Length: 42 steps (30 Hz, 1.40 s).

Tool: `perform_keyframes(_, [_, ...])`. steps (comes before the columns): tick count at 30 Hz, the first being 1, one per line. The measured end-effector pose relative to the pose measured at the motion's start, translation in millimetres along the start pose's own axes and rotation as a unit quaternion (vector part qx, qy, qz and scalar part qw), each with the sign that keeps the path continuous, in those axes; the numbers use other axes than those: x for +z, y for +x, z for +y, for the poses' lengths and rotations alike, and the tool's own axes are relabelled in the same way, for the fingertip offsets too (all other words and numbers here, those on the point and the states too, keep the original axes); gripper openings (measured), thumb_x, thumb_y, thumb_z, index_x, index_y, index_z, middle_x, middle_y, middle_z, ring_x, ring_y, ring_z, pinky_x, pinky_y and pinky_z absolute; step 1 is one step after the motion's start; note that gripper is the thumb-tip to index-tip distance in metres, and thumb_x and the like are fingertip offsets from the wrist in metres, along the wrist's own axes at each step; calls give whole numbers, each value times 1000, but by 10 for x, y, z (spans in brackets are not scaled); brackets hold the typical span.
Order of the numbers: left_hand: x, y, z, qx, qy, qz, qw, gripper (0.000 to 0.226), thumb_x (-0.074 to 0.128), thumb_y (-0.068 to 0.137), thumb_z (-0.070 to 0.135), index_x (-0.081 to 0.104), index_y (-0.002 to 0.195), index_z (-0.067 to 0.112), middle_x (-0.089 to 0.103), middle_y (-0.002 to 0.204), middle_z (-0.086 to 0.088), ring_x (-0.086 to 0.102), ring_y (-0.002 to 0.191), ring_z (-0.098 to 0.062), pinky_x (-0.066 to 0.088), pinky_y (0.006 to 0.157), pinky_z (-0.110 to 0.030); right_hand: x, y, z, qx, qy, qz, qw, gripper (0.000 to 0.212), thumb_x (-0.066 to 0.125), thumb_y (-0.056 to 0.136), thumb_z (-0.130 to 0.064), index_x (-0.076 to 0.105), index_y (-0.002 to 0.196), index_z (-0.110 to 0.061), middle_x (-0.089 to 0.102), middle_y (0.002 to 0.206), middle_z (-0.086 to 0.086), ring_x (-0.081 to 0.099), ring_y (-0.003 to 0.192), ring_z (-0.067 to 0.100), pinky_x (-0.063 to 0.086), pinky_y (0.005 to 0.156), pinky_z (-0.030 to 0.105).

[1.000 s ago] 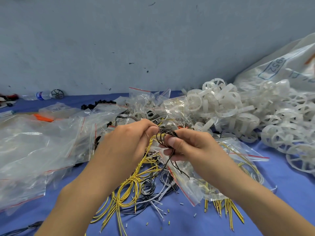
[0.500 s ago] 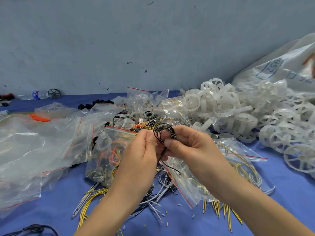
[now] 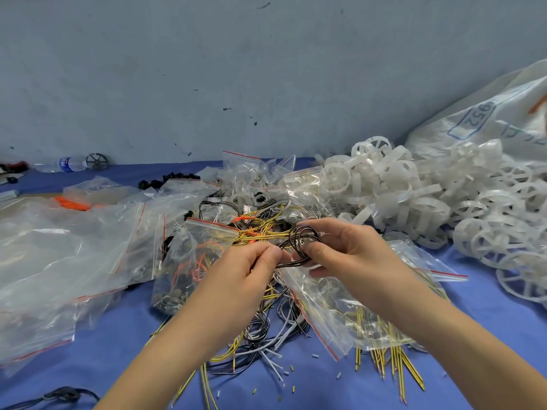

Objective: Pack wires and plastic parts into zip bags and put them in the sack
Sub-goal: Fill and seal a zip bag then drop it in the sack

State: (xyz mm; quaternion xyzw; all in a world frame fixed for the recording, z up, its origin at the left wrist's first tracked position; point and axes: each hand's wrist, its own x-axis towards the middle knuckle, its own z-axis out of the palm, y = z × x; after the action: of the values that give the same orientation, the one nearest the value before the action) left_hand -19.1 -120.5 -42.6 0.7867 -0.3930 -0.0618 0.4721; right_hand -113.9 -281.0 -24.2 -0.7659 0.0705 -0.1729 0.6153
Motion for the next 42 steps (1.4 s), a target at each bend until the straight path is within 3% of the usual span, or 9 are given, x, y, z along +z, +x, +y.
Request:
perform_keyframes(6, [-101,-14,9,16,2,-61,998,30,47,100,37,65,76,34,35,53,11,29,49,-6,24,48,-23,-71,24,-20,26,20,-26,999,23,64,92,-8,72,107,-25,74,98,10,70,90,26,59,69,26])
perform_keyframes(12, [-192,-29,-18,20,8,-87,996,19,52,99,30,71,98,33,46,56,17,37,50,-4,27,47,-12,-132,27,16,47,71,-61,995,17,71,83,-22,77,99,-19,76,95,3,69,83,13,59,75,25])
perform_keyframes(18, [-214,-38,41,89,140,-74,983,15,51,98,31,65,95,35,57,77,16,52,82,-5,35,67,-13,-143,45,73,47,183,-69,979,44,72,76,-29,71,119,-21,72,89,3,68,92,13,55,92,30])
perform_keyframes(23, [-237,-29,62,78,93,-72,990,21,51,99,29,62,83,36,51,64,19,44,60,-4,31,55,-15,-106,39,57,76,303,-94,945,49,69,78,-19,64,127,-21,69,87,4,66,82,14,56,80,26])
perform_keyframes(30, [-243,-24,15,37,17,-95,995,23,50,100,30,68,85,35,43,49,15,30,46,-5,23,45,-17,-81,58,99,82,286,-78,951,57,71,79,-20,56,134,-23,70,94,6,59,78,13,50,64,22])
perform_keyframes(32, [-283,-29,-28,24,30,-118,992,23,50,100,32,66,84,38,42,50,12,31,47,-7,26,45,-23,-91,56,113,89,220,-78,968,54,69,84,-19,54,136,-25,73,97,8,59,79,17,54,69,25])
perform_keyframes(35, [-419,-20,-168,-53,69,-145,986,24,50,99,34,68,84,34,41,54,7,36,48,-16,29,46,-29,-126,39,149,87,-72,-15,993,45,64,93,-29,51,135,-37,70,99,-4,67,74,13,58,74,34])
perform_keyframes(38, [-542,-40,-329,-152,97,-192,965,26,50,99,31,71,85,25,45,58,-2,39,45,-17,31,42,-24,-78,-47,186,27,-265,26,964,34,54,92,-50,51,126,-44,59,88,-16,61,68,5,52,57,27])
perform_keyframes(42, [-367,-61,-390,-190,93,-240,947,27,46,101,27,69,86,24,48,51,5,46,37,-15,36,38,-21,145,-140,310,39,-434,-16,900,62,48,85,-64,27,140,-44,49,115,-14,59,100,14,49,81,36])
